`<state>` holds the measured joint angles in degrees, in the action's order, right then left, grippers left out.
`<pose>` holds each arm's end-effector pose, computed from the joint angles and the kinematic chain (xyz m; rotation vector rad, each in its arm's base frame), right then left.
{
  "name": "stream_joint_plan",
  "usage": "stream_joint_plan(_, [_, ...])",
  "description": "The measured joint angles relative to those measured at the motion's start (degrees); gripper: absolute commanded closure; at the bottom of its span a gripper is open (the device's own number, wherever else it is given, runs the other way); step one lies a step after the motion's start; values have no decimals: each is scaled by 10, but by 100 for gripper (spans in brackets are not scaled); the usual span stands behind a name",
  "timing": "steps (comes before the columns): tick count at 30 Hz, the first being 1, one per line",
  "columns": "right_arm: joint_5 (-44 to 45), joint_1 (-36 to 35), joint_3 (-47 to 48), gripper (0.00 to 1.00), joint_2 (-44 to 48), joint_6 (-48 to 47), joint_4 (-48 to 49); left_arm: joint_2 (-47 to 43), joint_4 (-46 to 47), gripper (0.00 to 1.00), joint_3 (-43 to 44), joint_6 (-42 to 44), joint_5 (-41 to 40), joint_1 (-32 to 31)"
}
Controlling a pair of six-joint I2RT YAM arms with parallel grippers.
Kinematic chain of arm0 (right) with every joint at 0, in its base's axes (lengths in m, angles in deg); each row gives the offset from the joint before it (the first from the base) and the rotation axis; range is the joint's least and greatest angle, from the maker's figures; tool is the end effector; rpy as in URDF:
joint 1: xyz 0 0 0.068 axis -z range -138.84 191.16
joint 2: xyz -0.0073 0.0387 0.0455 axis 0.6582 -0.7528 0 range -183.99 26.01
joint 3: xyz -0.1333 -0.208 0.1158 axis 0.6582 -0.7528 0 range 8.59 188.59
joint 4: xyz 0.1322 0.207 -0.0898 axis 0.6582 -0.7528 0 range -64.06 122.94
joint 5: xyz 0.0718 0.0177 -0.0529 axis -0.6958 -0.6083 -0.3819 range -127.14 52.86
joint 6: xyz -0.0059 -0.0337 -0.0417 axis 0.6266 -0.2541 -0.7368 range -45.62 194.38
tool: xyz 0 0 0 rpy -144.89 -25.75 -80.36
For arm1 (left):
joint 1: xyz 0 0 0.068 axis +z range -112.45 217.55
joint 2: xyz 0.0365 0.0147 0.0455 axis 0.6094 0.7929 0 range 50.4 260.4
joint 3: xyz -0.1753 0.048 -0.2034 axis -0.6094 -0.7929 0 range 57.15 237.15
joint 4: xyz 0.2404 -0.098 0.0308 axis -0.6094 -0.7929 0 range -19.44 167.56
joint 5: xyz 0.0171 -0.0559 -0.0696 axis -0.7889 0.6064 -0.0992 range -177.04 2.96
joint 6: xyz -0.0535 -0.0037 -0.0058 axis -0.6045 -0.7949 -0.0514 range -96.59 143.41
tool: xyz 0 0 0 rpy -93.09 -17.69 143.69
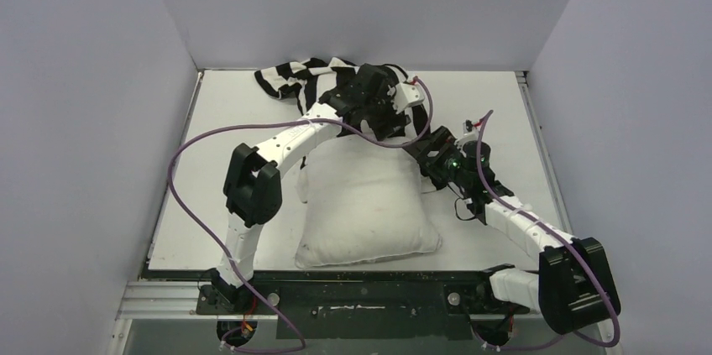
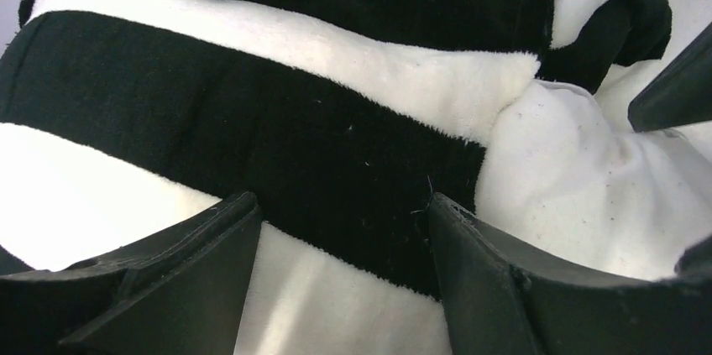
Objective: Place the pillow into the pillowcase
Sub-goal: Stuff the pillow into the pillowcase.
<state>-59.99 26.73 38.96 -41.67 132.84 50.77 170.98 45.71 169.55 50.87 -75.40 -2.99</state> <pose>0.2403 0.0761 0.2213 0.5004 2.0243 1.2026 0.3666 -0.3230 0.2953 1.3609 1.8247 -0.3510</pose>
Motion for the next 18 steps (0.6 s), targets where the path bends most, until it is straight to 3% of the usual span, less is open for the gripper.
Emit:
stream_joint_plan(2, [18,-18,-5,16,-3,8,13,0,5,53,-6,9,0,0])
stream_joint_plan(3, [30,-29,-6,16,-9,11,25,0,7,76,-7,13,-1,-1])
stream_joint_plan(5, [42,-42,-6,20,-27,16,43,0,12,100,-10,19,-1,-3])
stream_joint_plan(7, [57,-54,-6,33,-48,21,53,0,18,100,-15,28,-3,-4])
stream_joint_plan(12, [114,-80,-16,95,-62,30,94,-32,53,100,-69,35,-16,-17])
stream_joint_plan(13, [125,-83,-19,100,-64,33,106,-49,62,100,-88,30,-19,-19])
stream_joint_plan(18, [184,-100,-28,100,-111,58,210,-152,122,100,-172,-44,-11,-30])
